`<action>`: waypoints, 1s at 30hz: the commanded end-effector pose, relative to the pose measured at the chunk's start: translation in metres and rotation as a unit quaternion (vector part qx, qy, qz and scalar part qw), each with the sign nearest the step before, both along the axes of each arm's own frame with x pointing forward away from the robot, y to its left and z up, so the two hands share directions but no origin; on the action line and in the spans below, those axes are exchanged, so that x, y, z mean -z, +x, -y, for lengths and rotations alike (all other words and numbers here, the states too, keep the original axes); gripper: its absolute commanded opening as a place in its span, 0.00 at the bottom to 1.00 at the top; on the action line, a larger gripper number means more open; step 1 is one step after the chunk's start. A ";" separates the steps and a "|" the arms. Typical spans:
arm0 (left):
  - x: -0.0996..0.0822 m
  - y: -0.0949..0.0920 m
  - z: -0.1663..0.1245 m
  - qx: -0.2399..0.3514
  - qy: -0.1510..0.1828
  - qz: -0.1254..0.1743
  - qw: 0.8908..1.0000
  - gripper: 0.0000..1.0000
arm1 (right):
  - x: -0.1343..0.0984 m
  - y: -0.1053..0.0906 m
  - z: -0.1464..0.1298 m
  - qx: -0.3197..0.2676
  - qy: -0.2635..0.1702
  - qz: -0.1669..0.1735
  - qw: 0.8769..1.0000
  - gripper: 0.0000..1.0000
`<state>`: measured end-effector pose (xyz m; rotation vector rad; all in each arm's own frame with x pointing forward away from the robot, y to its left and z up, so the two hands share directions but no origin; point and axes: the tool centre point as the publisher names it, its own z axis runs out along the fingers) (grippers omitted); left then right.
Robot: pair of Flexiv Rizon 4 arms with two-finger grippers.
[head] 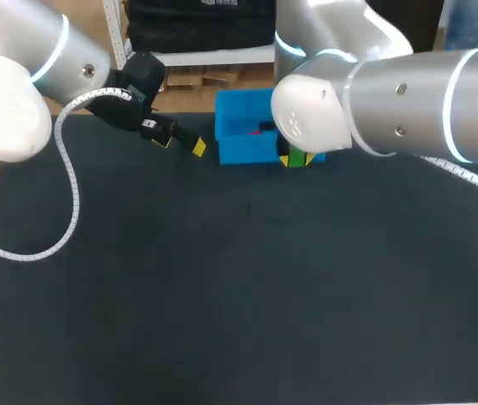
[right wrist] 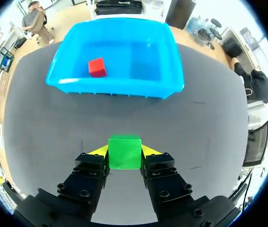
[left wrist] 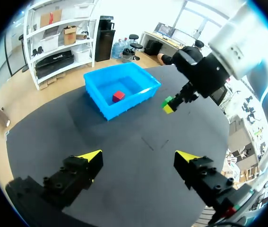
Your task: Use the left arm to pick the red cube and place it into the blue plastic box first, then use the right arm to grasp the green cube and put it into the same blue plastic box after the first action is fully finished.
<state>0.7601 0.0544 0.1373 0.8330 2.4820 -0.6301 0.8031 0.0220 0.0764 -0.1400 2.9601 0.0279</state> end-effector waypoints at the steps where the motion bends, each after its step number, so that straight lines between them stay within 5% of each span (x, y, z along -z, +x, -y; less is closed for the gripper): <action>1: 0.000 -0.001 -0.001 0.001 -0.002 0.002 1.000 1.00 | -0.012 -0.005 0.007 -0.001 0.003 0.007 1.000 0.00; 21: 0.000 -0.001 -0.001 0.001 -0.002 0.002 1.000 1.00 | -0.064 0.009 0.026 -0.018 0.019 0.046 0.999 0.00; 30: 0.000 -0.001 -0.001 0.001 -0.002 0.002 1.000 1.00 | -0.066 0.025 0.031 -0.024 0.022 0.056 0.998 0.00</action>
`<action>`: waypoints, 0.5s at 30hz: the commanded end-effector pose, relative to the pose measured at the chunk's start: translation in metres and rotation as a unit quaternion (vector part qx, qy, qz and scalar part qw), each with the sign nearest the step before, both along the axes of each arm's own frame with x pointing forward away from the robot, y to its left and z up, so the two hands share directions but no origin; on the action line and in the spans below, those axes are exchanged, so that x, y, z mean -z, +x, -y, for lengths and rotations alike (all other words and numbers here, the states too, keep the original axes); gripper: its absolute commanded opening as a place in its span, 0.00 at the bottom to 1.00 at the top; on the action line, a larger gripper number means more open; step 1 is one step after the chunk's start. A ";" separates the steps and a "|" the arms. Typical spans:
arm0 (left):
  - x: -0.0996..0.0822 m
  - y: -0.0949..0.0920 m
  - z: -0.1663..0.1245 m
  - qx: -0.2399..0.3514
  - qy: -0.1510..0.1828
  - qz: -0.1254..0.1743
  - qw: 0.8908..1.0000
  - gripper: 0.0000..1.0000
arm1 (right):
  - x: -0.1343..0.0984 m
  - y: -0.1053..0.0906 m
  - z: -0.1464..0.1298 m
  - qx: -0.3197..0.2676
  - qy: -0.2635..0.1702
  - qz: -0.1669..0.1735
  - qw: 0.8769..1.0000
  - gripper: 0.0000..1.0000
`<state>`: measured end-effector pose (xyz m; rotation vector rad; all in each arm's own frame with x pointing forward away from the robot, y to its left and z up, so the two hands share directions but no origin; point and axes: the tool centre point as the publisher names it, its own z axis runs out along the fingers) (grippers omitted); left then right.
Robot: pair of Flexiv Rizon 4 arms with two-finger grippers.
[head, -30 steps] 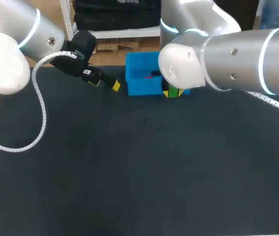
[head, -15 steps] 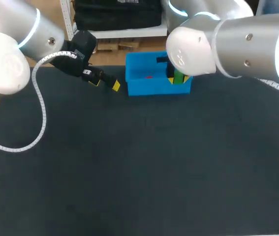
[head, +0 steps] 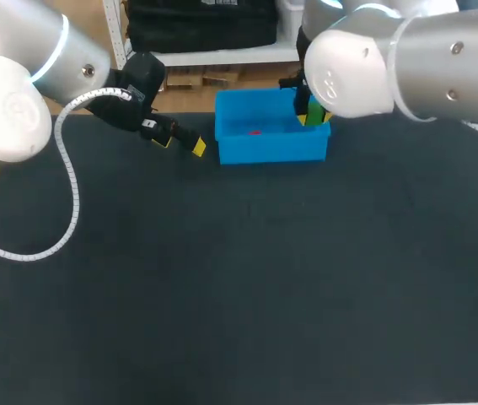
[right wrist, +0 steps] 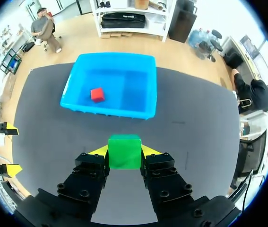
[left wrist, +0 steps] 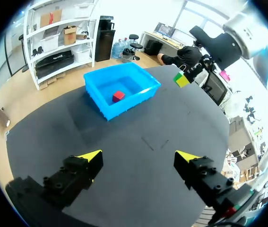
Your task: Use the left arm to pick the red cube and place it into the blue plastic box first, then use the right arm to grasp the green cube and put it into the same blue plastic box after the first action is fully finished.
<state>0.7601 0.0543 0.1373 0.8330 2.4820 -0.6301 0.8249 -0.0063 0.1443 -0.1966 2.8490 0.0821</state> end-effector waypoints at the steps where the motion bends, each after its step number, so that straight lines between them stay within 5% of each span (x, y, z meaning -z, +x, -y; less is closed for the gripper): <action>1: 0.000 -0.001 -0.001 0.001 -0.002 0.002 1.000 1.00 | 0.002 0.005 0.003 -0.002 0.003 0.004 1.000 0.00; 15: 0.000 -0.001 -0.001 0.001 -0.002 0.002 1.000 1.00 | -0.006 0.039 -0.002 -0.007 0.062 0.059 0.996 0.00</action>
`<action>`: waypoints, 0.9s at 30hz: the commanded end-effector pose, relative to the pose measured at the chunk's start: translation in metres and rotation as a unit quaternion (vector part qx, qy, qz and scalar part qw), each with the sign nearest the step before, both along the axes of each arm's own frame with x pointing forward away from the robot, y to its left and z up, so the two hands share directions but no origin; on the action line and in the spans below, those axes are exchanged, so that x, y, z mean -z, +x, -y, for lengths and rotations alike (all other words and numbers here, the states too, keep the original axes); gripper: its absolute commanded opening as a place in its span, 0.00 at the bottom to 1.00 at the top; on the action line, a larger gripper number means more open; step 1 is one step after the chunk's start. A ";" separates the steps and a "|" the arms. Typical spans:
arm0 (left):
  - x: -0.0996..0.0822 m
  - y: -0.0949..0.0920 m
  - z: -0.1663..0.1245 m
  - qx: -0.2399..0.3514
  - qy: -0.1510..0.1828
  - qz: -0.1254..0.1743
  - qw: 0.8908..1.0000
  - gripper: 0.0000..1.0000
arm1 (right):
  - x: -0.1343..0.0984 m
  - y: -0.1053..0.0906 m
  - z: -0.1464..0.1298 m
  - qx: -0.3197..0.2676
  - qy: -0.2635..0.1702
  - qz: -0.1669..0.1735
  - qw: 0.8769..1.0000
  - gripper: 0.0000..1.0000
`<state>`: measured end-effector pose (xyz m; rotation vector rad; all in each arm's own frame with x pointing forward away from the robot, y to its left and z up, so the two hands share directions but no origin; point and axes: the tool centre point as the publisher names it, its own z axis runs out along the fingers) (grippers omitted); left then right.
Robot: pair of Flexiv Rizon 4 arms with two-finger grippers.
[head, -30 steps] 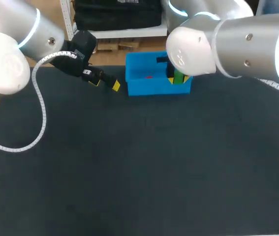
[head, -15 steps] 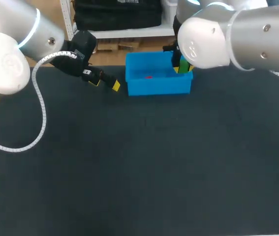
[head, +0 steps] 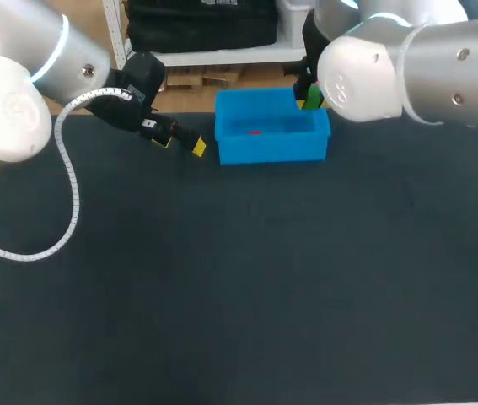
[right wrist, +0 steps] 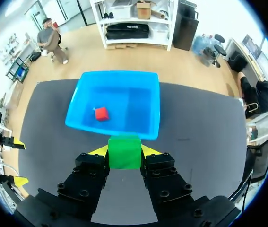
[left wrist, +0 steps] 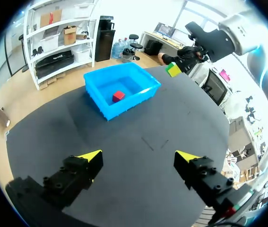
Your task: Use the left arm to pick the red cube and place it into the blue plastic box first, then use the right arm to grasp the green cube and put it into the same blue plastic box after the first action is fully finished.
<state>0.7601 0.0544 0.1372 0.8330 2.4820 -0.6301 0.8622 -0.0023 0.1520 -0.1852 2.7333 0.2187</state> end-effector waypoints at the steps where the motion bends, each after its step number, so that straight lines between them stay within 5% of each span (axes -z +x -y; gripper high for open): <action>1: 0.000 -0.001 -0.001 0.001 -0.002 0.002 1.000 1.00 | 0.002 0.004 0.002 -0.004 0.011 0.011 1.000 0.00; 27: 0.000 -0.001 -0.001 0.001 -0.002 0.002 1.000 1.00 | -0.017 0.057 -0.005 -0.025 0.034 0.062 0.997 0.00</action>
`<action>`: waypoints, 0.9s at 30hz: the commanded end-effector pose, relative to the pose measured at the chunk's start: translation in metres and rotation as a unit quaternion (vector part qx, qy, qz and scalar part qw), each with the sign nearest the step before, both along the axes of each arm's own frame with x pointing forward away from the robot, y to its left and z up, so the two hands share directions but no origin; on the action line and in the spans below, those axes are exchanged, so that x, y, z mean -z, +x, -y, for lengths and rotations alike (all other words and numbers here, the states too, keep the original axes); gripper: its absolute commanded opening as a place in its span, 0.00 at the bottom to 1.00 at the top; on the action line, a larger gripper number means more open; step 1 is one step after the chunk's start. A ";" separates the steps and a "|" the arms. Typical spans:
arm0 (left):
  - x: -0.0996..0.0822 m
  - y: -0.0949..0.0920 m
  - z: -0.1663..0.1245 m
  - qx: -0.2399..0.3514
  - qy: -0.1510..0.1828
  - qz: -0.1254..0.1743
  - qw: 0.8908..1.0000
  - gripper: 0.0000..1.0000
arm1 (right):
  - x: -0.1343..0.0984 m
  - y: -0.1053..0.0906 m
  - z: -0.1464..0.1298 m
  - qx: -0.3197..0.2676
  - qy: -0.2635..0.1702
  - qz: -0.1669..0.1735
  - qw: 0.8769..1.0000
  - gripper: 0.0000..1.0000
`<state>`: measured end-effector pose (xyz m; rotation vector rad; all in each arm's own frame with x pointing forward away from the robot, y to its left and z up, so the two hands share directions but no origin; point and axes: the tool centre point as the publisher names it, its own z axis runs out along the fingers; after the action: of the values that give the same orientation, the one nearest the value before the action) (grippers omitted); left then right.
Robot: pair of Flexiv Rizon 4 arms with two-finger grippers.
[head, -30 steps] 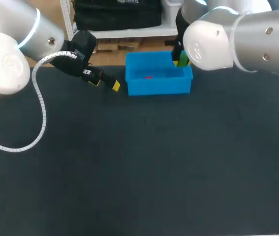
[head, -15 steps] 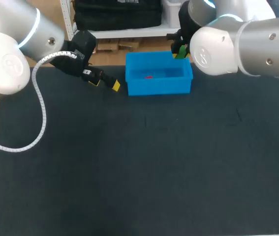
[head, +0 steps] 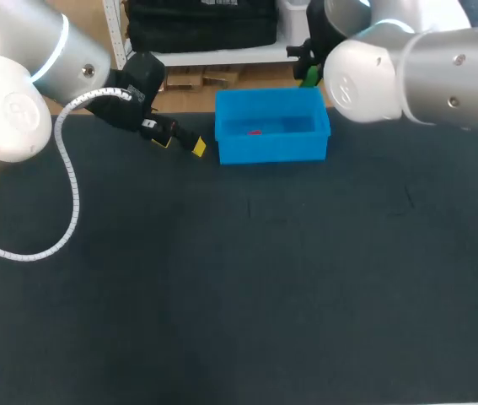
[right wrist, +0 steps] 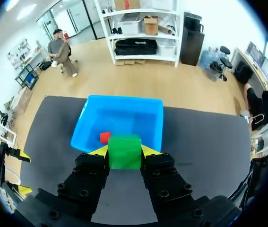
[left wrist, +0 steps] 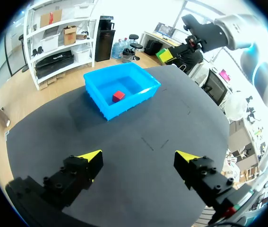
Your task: Use the left arm to pick the red cube and place it into the blue plastic box first, then use the right arm to grasp the green cube and put it into the same blue plastic box after the first action is fully finished.
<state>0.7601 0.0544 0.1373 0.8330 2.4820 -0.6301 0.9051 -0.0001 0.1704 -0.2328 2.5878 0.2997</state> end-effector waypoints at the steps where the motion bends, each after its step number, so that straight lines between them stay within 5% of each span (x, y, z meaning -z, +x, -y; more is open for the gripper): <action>1: 0.000 -0.001 -0.001 0.001 -0.002 0.002 1.000 1.00 | 0.001 0.017 -0.003 -0.004 0.000 -0.003 1.000 0.00; 17: 0.000 -0.001 -0.001 0.001 -0.002 0.002 1.000 1.00 | 0.003 0.053 -0.007 -0.009 -0.005 0.011 1.000 0.00; 27: 0.000 -0.001 -0.001 0.001 -0.002 0.002 1.000 1.00 | 0.018 0.057 -0.006 -0.011 0.002 0.008 1.000 0.00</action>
<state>0.7601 0.0543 0.1373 0.8330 2.4820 -0.6301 0.9568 0.0059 0.1546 -0.2568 2.5651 0.3029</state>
